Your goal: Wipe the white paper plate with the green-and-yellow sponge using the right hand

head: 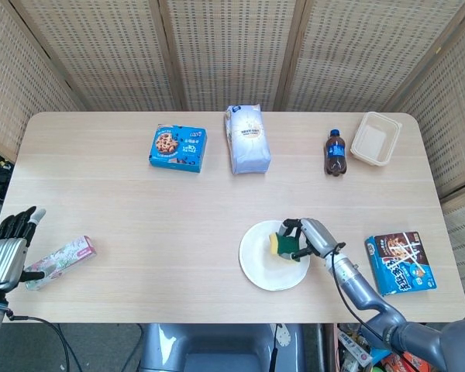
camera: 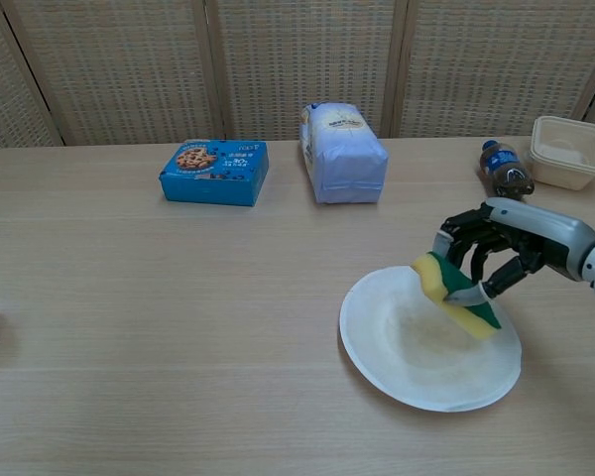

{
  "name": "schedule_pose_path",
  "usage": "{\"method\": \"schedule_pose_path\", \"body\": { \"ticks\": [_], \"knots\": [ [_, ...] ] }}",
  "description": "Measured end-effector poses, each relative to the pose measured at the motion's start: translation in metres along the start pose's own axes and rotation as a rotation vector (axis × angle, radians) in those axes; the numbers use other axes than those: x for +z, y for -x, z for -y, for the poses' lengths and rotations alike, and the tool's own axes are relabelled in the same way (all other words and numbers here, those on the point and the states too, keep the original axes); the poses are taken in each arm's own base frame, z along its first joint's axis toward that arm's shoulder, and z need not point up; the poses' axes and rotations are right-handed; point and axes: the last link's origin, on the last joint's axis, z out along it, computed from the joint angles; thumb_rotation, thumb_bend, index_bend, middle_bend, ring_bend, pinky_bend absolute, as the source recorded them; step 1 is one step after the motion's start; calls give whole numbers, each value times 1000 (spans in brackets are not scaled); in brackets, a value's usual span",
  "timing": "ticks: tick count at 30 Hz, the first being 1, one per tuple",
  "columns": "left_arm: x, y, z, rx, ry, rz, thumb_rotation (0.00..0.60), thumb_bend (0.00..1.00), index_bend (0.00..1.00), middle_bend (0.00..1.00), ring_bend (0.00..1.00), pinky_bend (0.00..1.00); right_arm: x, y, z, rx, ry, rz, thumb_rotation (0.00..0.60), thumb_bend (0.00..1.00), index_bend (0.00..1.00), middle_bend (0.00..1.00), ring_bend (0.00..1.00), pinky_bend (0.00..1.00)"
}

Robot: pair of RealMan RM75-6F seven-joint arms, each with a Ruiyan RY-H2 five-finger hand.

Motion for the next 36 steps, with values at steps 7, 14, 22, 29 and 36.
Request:
{"method": "schedule_pose_path", "body": {
  "ticks": [7,14,22,29,36],
  "knots": [
    [0,0,1,1,-1,1,600,0,0,0,0,0,5,6,-6,-52,23,14,600,401,568,543,435,246],
    [0,-1,1,-3,-3,-2,600,0,0,0,0,0,9,10,-9,-71,38,24,600,403,569,543,435,246],
    [1,0,1,-3,-2,2,600,0,0,0,0,0,9,16,-13,-90,52,48,600,406,571,545,435,246],
    [1,0,2,-2,-3,3,600,0,0,0,0,0,10,20,-15,-102,63,60,600,408,577,551,435,246],
    [1,0,2,-1,-4,4,600,0,0,0,0,0,12,21,-17,-151,75,57,600,416,581,556,435,246]
  ]
}}
